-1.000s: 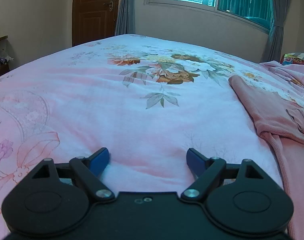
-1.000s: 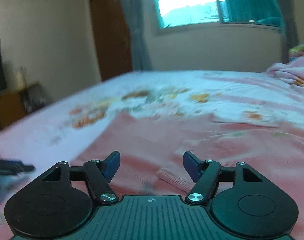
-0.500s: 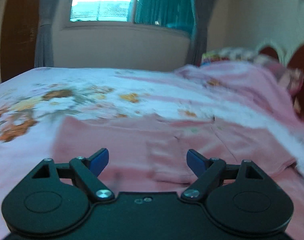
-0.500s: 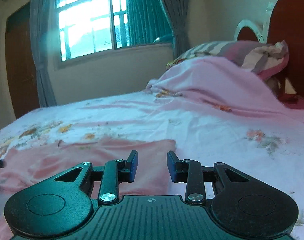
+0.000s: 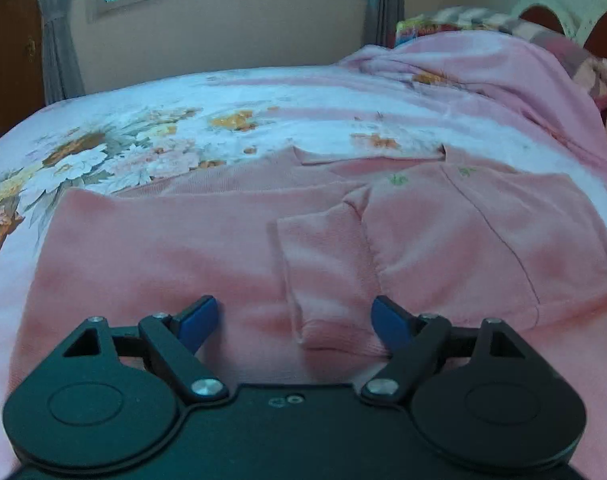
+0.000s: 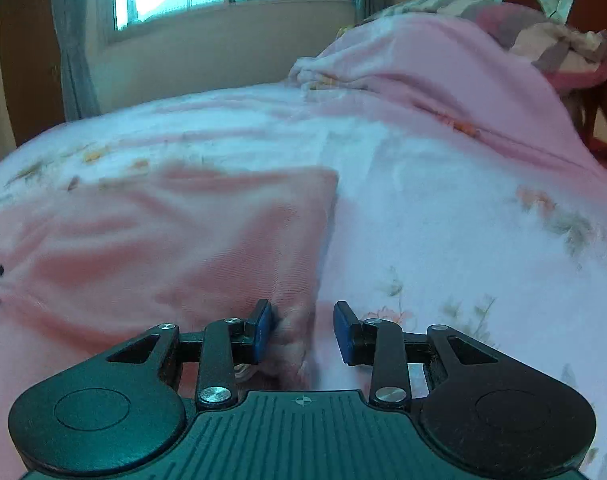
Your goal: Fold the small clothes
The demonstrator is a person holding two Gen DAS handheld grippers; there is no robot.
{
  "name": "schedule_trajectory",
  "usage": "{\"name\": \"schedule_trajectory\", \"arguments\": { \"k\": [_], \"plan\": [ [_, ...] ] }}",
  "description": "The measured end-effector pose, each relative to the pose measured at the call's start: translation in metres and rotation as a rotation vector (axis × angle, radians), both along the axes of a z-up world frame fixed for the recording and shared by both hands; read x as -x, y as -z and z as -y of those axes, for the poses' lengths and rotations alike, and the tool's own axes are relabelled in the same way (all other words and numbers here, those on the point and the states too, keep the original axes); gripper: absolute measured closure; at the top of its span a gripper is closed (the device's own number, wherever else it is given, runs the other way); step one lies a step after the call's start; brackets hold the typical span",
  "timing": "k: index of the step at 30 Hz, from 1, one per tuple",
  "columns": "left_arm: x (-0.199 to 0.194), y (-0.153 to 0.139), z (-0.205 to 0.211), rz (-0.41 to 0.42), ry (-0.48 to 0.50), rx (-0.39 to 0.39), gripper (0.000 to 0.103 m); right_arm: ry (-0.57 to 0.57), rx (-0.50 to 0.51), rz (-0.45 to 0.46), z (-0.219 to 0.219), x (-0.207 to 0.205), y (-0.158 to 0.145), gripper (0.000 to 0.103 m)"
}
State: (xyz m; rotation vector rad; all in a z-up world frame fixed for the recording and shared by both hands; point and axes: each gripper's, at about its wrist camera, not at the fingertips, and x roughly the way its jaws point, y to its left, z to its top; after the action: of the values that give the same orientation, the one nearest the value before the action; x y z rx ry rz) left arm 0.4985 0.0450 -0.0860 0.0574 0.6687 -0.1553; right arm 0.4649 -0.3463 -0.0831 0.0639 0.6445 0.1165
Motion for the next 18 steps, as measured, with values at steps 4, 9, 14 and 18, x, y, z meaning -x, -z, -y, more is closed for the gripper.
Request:
{"name": "schedule_trajectory", "arguments": {
  "k": [4, 9, 14, 18],
  "plan": [
    [-0.002, -0.003, -0.008, 0.006, 0.008, 0.071, 0.025, -0.02, -0.007, 0.028, 0.003, 0.008, 0.001, 0.069],
    [-0.017, -0.006, 0.001, -0.009, 0.054, 0.1, 0.041, -0.015, -0.012, 0.02, 0.003, 0.005, 0.003, 0.069],
    [-0.02, -0.005, -0.002, -0.044, 0.056, 0.16, 0.093, -0.016, -0.018, 0.025, 0.002, 0.005, 0.007, 0.068],
    [0.001, -0.018, -0.015, 0.113, 0.04, 0.199, 0.094, -0.008, -0.026, 0.038, 0.006, 0.007, 0.005, 0.068]
  ]
}}
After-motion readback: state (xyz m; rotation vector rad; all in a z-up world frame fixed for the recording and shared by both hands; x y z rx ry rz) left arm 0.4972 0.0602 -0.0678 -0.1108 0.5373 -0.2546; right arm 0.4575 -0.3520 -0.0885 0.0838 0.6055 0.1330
